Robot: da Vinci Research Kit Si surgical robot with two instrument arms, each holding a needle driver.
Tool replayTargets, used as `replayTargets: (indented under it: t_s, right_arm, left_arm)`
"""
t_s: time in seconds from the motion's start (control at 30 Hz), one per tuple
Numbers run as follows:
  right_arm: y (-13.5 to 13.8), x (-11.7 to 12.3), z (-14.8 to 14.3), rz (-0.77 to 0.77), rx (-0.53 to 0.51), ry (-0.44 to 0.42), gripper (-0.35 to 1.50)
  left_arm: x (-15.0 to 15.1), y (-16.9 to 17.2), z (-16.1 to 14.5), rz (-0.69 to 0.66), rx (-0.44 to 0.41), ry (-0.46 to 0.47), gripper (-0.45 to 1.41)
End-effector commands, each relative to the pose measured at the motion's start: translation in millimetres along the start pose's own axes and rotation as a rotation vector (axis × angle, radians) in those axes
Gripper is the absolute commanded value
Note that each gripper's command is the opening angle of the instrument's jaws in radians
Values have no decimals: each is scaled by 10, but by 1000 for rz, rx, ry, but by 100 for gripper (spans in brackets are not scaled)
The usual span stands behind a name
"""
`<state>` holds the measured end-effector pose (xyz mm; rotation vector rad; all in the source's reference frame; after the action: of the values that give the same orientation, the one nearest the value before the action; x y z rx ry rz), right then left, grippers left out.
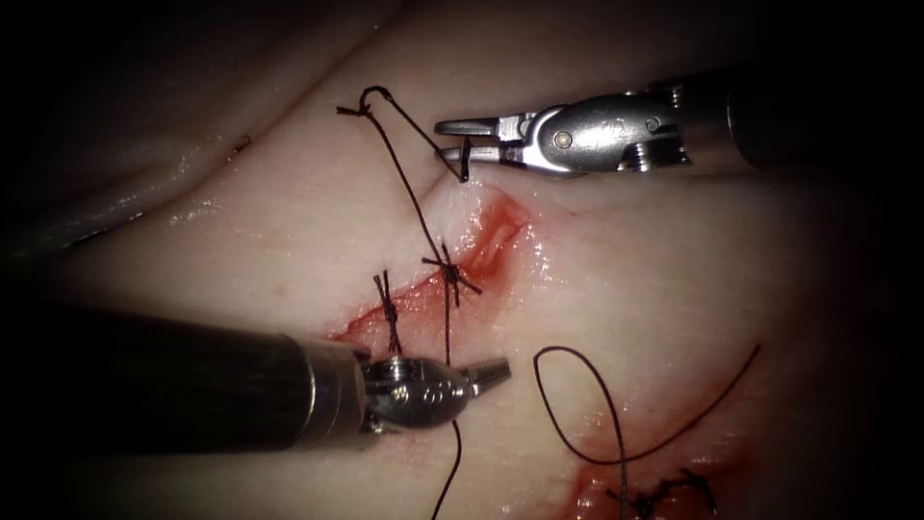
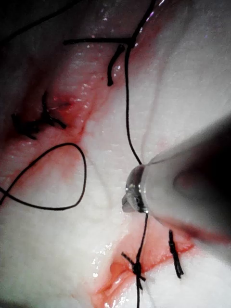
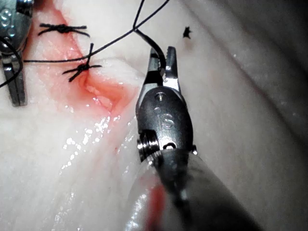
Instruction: Wound Closure
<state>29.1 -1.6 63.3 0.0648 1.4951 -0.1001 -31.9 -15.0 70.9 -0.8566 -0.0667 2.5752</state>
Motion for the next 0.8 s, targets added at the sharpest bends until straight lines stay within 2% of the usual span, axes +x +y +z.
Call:
replayTargets:
  t_s: [0.03,0.07,0.13,0.27,0.47,0.63,0.8]
  right_arm:
    - [-4,-6,7,121,-1,-2,-35]
    - [-3,-6,6,204,-3,-5,-35]
    - [-1,-7,6,246,-9,-6,-35]
    - [5,-10,4,465,-22,-19,-35]
    - [10,-12,6,680,51,-42,-35]
    - [-1,-16,13,806,129,-47,-35]
    - [-22,-29,20,943,150,-74,-35]
  left_arm:
    - [-2,5,7,0,-2,0,-10]
    - [-2,5,7,0,-2,0,-10]
    - [-2,5,7,0,-2,0,-10]
    - [-2,5,7,0,-2,0,-10]
    - [-2,5,7,0,-2,0,-10]
    - [-2,6,7,0,-2,0,-10]
    - [-2,6,7,0,-2,0,-10]
